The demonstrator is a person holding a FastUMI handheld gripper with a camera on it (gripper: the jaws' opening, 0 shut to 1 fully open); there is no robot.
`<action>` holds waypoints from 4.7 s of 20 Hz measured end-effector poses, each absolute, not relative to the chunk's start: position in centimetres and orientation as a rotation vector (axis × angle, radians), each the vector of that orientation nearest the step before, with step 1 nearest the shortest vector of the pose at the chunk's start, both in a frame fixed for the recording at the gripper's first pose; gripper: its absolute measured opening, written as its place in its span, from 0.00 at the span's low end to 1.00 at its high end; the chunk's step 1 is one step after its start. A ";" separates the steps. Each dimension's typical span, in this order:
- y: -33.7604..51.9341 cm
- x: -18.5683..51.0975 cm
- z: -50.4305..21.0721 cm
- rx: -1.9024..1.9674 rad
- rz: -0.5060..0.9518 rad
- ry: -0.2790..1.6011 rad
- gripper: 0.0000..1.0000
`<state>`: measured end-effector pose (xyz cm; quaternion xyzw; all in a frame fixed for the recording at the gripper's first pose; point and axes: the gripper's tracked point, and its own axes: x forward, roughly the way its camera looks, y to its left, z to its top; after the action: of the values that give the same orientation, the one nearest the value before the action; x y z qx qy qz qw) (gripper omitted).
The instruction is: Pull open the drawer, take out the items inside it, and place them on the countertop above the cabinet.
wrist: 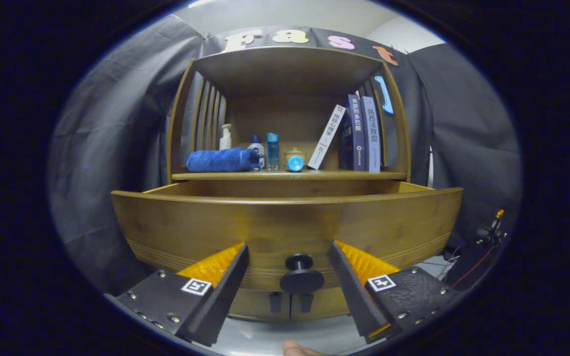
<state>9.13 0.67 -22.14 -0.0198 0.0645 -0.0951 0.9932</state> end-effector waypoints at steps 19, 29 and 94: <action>0.1 18.5 -23.1 -0.069 -0.207 0.175 0.99; -0.5 22.5 -23.8 0.019 -0.203 0.234 0.99; 6.9 -3.5 4.8 -0.091 -0.183 0.017 0.98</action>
<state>-3.50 6.86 4.85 -0.0457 0.0086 -0.0915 0.9947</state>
